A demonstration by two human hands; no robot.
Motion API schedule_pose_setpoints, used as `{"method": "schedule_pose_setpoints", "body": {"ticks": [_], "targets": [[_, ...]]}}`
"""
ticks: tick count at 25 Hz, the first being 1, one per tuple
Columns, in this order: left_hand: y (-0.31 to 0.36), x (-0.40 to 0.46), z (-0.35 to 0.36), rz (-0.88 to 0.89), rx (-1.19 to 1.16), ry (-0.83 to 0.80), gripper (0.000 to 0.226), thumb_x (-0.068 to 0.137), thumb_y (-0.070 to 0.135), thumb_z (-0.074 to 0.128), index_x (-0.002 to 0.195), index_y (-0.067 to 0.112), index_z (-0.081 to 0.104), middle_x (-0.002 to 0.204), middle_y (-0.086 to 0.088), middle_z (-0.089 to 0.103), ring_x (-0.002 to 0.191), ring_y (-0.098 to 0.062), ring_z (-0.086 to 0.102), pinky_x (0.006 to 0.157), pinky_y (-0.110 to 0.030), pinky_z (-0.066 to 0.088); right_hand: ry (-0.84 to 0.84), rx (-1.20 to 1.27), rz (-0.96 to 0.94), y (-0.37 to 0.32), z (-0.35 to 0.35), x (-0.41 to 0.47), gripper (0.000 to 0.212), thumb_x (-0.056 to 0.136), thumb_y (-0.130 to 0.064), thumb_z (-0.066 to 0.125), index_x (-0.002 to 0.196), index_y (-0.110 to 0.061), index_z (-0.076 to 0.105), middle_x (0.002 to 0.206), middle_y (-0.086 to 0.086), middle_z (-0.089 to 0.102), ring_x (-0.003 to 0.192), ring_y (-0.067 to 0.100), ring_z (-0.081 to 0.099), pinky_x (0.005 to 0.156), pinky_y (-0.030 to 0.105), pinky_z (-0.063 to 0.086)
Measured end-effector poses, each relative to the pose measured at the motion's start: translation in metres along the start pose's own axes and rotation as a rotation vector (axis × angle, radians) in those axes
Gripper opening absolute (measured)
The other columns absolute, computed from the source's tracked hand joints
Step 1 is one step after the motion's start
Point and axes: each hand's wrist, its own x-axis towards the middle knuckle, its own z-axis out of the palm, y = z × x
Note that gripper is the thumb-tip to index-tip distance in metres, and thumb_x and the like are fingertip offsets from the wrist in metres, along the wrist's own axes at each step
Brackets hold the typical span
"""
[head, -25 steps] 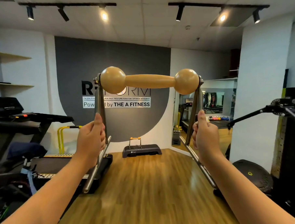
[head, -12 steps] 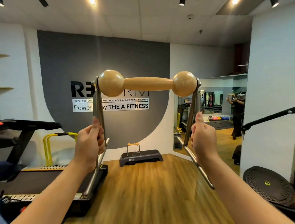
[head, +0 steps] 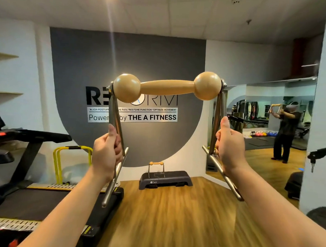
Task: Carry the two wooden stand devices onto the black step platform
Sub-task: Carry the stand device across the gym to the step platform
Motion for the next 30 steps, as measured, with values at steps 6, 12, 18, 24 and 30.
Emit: {"method": "schedule_pose_setpoints", "body": {"ticks": [6,12,18,24,30], "targets": [[-0.114,0.108,0.018,-0.008,0.016,-0.005,0.054,0.1,0.062,0.044,0.067,0.019,0.043,0.055,0.001,0.029,0.044,-0.014,0.024,0.04,-0.027,0.019,0.021,-0.017,0.061,0.106,0.048,0.104,0.061,0.105,-0.056,0.042,0.06,-0.017,0.043,0.05,-0.004,0.036,0.046,0.015,0.028,0.05,0.035,0.022],[-0.21,0.253,0.027,-0.023,0.05,-0.045,0.054,0.099,0.062,0.045,0.069,0.016,0.046,0.056,-0.002,0.033,0.046,-0.017,0.026,0.041,-0.025,0.024,0.03,-0.03,0.13,0.204,0.116,0.21,0.059,0.104,-0.061,0.043,0.062,-0.019,0.048,0.051,-0.005,0.039,0.042,0.011,0.031,0.049,0.033,0.023],[-0.294,0.381,0.048,0.001,0.066,-0.065,0.055,0.099,0.06,0.043,0.073,0.012,0.046,0.057,-0.004,0.032,0.046,-0.018,0.026,0.042,-0.027,0.024,0.062,-0.02,0.112,0.283,0.176,0.319,0.06,0.105,-0.059,0.043,0.057,-0.022,0.043,0.05,-0.005,0.038,0.042,0.011,0.033,0.049,0.033,0.025],[-0.389,0.492,0.086,0.005,0.071,-0.06,0.055,0.099,0.059,0.044,0.077,0.009,0.05,0.056,-0.002,0.033,0.045,-0.018,0.027,0.044,-0.028,0.024,0.101,-0.01,0.129,0.387,0.208,0.433,0.063,0.104,-0.06,0.042,0.056,-0.019,0.044,0.049,-0.003,0.04,0.041,0.013,0.035,0.05,0.034,0.026],[-0.497,0.617,0.157,0.037,0.074,-0.003,0.056,0.099,0.06,0.043,0.076,0.01,0.048,0.057,-0.005,0.03,0.047,-0.019,0.024,0.048,-0.038,0.016,0.083,-0.022,0.126,0.484,0.235,0.591,0.062,0.105,-0.06,0.041,0.059,-0.019,0.042,0.05,-0.002,0.035,0.045,0.016,0.03,0.053,0.035,0.024]]}}
